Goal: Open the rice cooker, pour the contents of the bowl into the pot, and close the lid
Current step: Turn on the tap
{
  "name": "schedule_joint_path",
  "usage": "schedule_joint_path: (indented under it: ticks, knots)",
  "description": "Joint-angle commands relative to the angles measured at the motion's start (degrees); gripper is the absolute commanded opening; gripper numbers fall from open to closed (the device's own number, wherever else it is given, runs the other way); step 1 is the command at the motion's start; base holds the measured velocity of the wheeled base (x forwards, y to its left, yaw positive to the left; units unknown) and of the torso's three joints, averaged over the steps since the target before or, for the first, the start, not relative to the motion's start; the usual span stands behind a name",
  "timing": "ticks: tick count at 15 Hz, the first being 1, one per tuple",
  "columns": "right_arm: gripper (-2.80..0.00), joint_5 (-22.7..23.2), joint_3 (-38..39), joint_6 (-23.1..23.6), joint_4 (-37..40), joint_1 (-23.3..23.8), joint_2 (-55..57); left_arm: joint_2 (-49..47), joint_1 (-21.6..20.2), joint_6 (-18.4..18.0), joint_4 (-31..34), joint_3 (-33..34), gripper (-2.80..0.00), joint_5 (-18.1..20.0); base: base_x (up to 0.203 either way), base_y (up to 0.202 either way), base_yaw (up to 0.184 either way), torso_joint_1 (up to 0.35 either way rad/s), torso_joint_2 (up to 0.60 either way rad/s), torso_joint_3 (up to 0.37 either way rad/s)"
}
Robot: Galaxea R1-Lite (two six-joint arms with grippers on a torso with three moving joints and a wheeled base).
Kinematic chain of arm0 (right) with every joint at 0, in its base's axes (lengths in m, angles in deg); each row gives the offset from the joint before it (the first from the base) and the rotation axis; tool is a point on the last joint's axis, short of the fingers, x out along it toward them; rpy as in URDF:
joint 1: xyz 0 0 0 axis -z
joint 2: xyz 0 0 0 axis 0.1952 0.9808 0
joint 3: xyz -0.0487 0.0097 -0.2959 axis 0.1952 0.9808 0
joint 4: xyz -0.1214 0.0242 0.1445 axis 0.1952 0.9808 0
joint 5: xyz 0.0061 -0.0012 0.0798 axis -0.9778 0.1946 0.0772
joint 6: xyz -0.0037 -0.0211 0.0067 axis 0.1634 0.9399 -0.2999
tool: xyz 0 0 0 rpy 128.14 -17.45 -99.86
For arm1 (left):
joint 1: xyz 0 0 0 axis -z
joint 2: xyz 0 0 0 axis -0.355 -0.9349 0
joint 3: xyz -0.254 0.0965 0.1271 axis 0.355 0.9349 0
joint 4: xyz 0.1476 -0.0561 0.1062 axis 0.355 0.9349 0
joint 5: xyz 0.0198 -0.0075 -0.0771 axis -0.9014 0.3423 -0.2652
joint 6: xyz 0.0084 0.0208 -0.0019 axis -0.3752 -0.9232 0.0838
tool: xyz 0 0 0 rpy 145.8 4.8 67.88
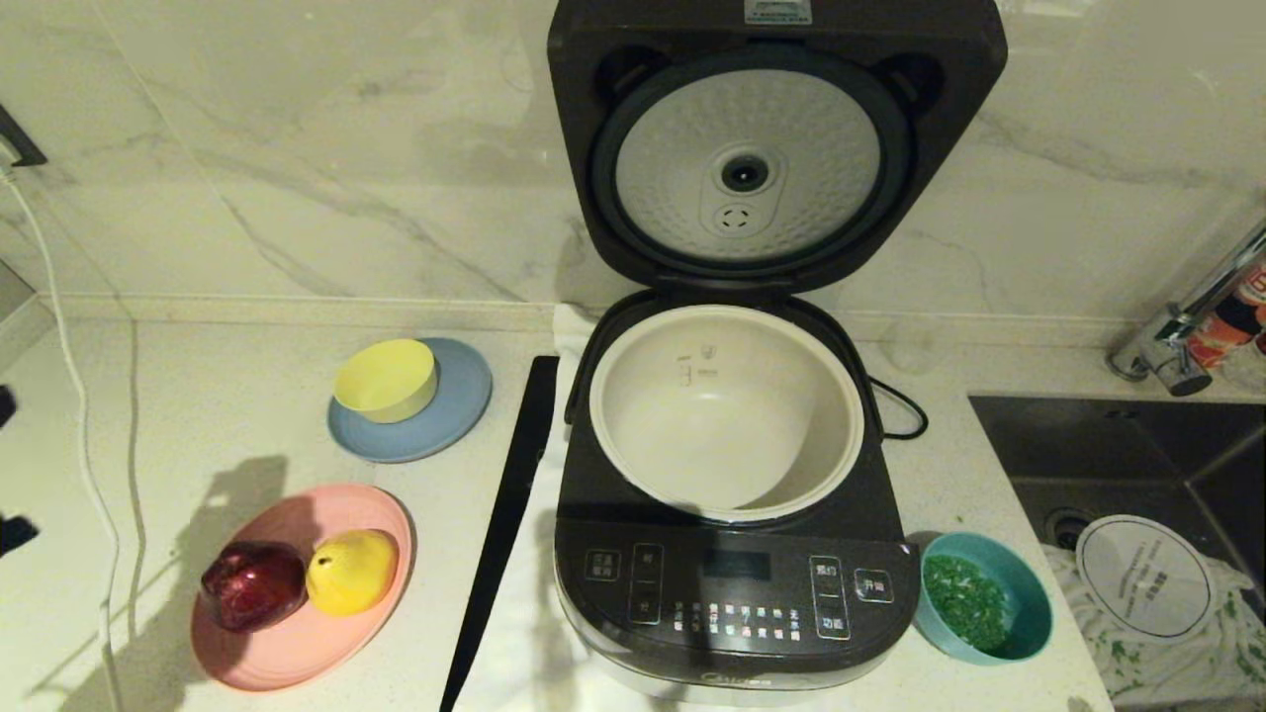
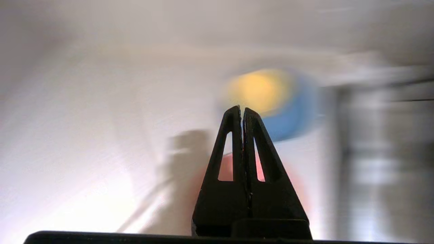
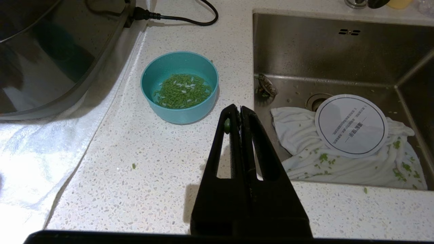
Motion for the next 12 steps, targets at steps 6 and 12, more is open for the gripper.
schedule_joint_path:
  ticks: [6, 12]
  knots:
    - [-2.8, 0.0, 0.0, 0.0, 0.0, 0.0, 0.0, 30.7, -15.2, -0.5, 1.3, 19.0, -2.8, -5.5, 0.0, 0.0, 0.0, 0.0, 0.0, 0.0]
    - [-2.8, 0.0, 0.0, 0.0, 0.0, 0.0, 0.0, 47.3, -19.0, 4.3, 11.1, 30.0, -2.8, 19.9, 0.0, 0.0, 0.0, 0.0, 0.0, 0.0]
